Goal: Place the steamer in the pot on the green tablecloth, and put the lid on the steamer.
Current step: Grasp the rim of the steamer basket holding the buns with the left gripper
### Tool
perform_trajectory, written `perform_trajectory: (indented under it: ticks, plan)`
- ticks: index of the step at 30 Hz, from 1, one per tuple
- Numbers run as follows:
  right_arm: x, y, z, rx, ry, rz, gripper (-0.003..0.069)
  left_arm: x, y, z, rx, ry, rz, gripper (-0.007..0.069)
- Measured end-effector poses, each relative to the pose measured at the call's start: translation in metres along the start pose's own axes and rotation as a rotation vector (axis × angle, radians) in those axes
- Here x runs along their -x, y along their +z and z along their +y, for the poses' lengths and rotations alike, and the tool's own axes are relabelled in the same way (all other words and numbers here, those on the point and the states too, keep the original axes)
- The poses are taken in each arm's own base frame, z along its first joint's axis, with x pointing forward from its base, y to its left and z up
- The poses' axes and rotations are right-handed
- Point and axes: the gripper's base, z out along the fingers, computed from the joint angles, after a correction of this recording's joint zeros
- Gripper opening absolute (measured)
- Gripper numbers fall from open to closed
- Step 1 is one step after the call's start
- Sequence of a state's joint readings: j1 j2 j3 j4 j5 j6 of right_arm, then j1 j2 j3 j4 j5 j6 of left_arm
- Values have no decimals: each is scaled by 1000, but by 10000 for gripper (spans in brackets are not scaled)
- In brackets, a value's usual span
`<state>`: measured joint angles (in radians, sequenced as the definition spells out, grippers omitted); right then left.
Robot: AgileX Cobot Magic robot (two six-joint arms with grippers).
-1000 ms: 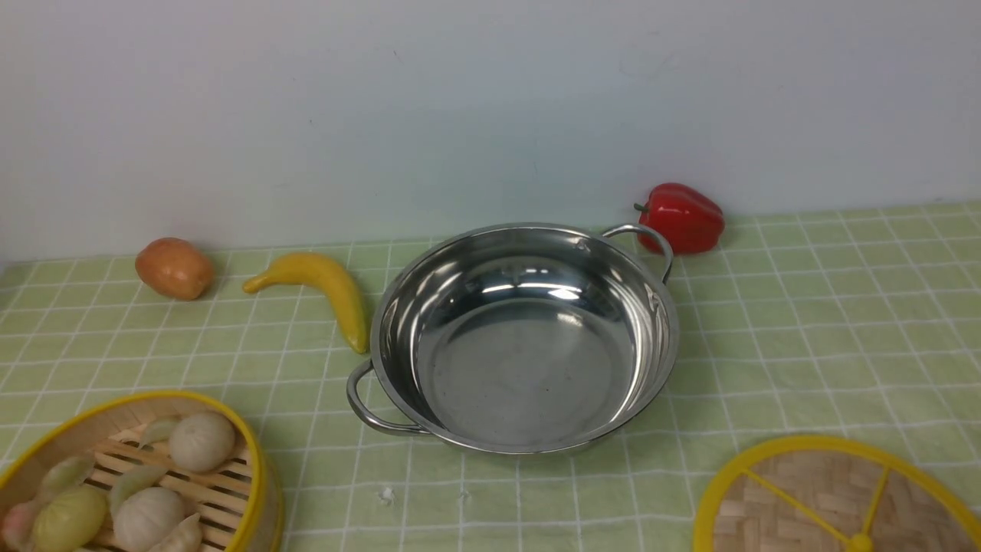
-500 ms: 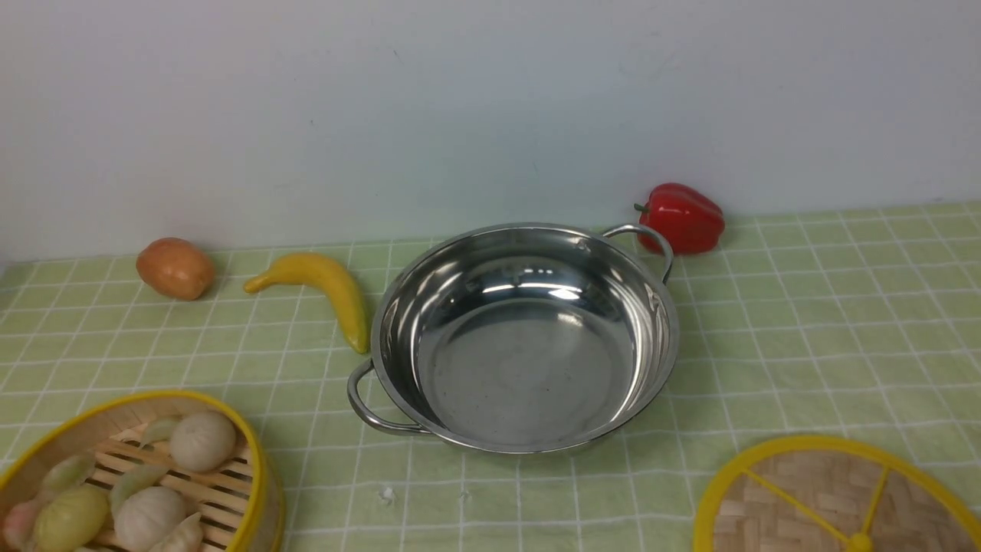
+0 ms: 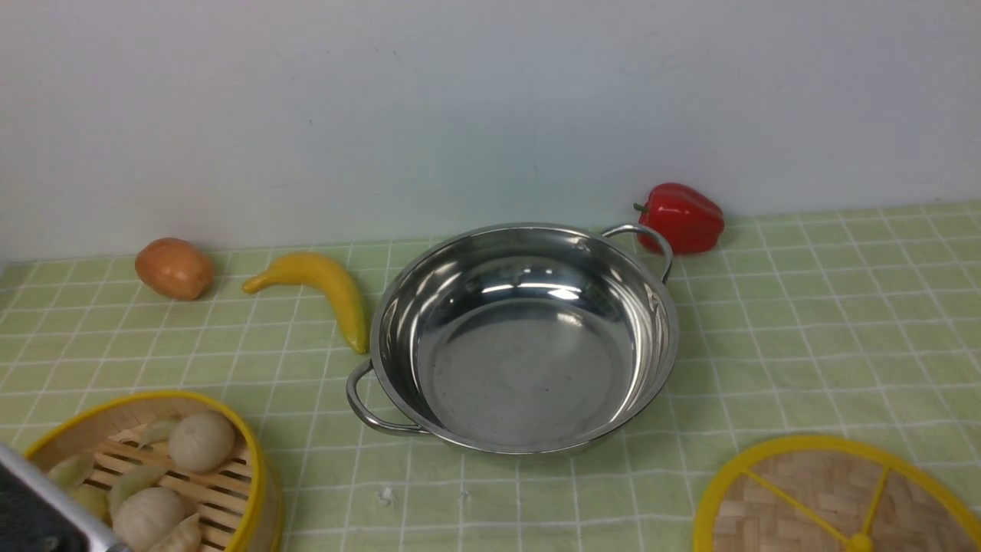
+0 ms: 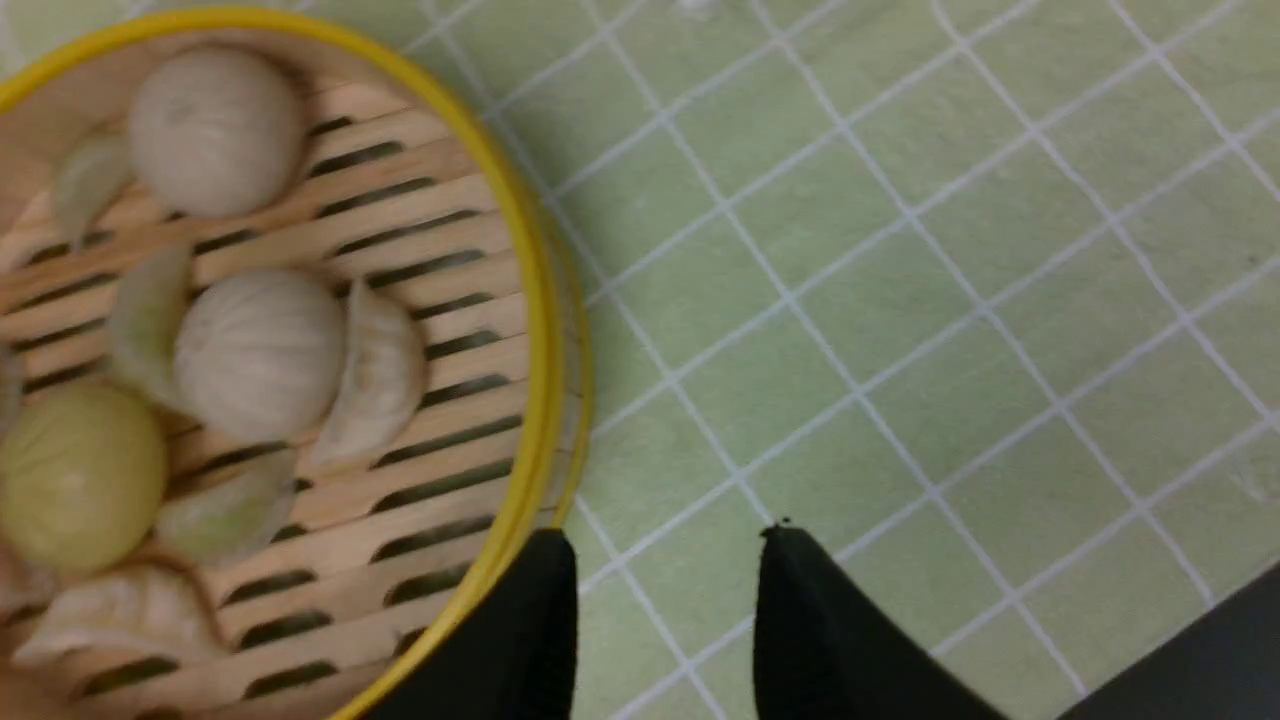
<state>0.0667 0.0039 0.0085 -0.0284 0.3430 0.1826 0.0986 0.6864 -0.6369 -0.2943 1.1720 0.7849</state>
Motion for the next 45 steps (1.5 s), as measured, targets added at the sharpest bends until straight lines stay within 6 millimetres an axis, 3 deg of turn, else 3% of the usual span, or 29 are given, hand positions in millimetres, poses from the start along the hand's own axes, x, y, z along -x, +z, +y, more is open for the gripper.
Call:
perform_trajectory:
  ticks: [7, 12, 18, 22, 30, 45]
  plan:
    - [0, 0, 0, 0, 0, 0, 242, 16, 25, 19, -71, -18, 70, 285]
    - [0, 0, 0, 0, 0, 0, 242, 35, 41, 40, -107, -113, 130, 382]
    - [0, 0, 0, 0, 0, 0, 242, 53, 60, 59, -145, -170, 178, 393]
    - [0, 0, 0, 0, 0, 0, 242, 53, 87, 69, -191, -229, 260, 386]
    - [0, 0, 0, 0, 0, 0, 242, 56, 129, 72, -214, -213, 354, 386]
    - [0, 0, 0, 0, 0, 0, 242, 51, 174, 74, -217, -238, 454, 386]
